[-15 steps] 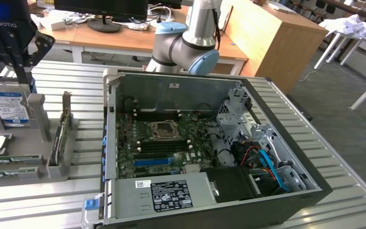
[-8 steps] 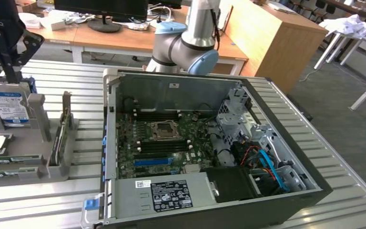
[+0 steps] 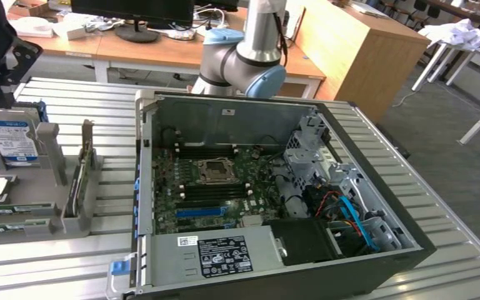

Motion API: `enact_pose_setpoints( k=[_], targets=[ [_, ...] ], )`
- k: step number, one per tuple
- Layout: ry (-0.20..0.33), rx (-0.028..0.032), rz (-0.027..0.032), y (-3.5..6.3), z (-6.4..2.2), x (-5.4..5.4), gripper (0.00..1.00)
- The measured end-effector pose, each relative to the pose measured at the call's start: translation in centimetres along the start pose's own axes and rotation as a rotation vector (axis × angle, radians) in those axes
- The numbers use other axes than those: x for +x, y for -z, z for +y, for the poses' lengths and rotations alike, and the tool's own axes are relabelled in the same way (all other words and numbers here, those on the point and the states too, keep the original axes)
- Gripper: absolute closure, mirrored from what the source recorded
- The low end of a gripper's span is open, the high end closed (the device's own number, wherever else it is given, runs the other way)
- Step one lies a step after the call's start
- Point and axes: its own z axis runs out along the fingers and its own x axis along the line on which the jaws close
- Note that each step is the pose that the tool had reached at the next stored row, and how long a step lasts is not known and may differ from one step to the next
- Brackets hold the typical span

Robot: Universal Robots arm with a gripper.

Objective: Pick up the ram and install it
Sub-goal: 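Reach for the ram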

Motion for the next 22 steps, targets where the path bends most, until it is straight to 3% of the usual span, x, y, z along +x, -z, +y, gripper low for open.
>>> enact_pose_setpoints(
  k=[10,22],
  targets=[
    [0.0,0.0001,0.0,-0.04,-0.05,1.6,0.89],
    [0.0,0.0,0.0001,-0.03,-0.25,1.7,0.89]
  ],
)
